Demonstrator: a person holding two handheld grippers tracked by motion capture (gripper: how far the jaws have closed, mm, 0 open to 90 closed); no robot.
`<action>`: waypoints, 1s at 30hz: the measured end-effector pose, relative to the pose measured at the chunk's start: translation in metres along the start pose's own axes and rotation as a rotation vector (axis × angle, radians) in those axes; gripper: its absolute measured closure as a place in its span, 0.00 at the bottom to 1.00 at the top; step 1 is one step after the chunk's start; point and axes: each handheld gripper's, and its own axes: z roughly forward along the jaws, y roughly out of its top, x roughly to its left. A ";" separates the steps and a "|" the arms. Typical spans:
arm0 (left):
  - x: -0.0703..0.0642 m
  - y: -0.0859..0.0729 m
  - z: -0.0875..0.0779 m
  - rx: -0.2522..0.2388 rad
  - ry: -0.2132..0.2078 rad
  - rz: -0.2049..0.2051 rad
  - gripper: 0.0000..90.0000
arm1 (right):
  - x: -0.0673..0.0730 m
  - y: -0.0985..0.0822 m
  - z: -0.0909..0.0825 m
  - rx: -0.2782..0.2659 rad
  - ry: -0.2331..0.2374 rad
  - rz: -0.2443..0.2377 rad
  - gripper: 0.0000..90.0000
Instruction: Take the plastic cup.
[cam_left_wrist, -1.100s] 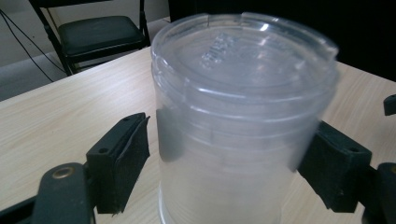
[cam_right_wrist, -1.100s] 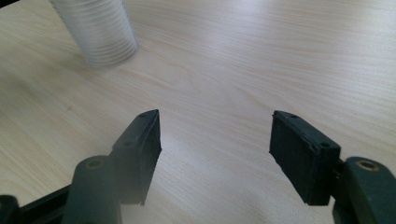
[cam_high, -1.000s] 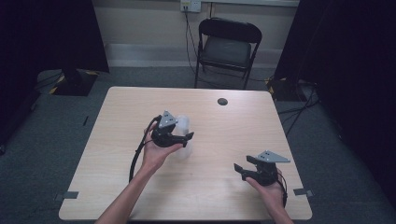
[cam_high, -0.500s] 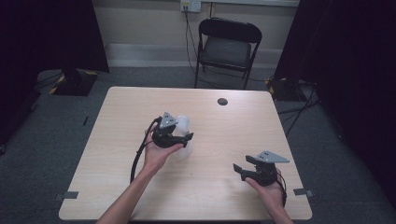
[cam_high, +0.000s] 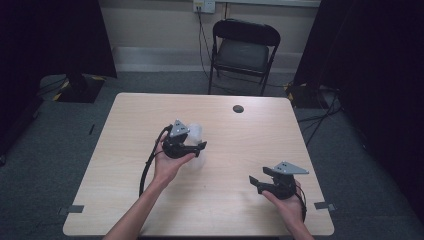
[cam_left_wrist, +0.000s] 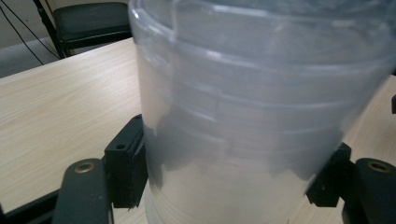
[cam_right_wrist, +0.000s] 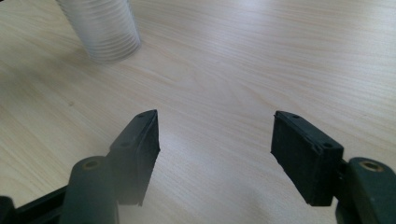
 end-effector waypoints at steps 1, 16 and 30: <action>0.000 0.000 0.000 -0.004 0.001 -0.001 0.33 | 0.000 0.000 0.000 0.000 0.000 0.001 0.36; 0.001 0.008 -0.010 -0.054 -0.001 -0.041 0.34 | 0.000 0.000 0.001 0.001 0.002 0.012 0.36; -0.002 0.020 -0.023 -0.110 -0.009 -0.030 0.36 | -0.001 -0.001 0.001 0.003 0.003 0.020 0.36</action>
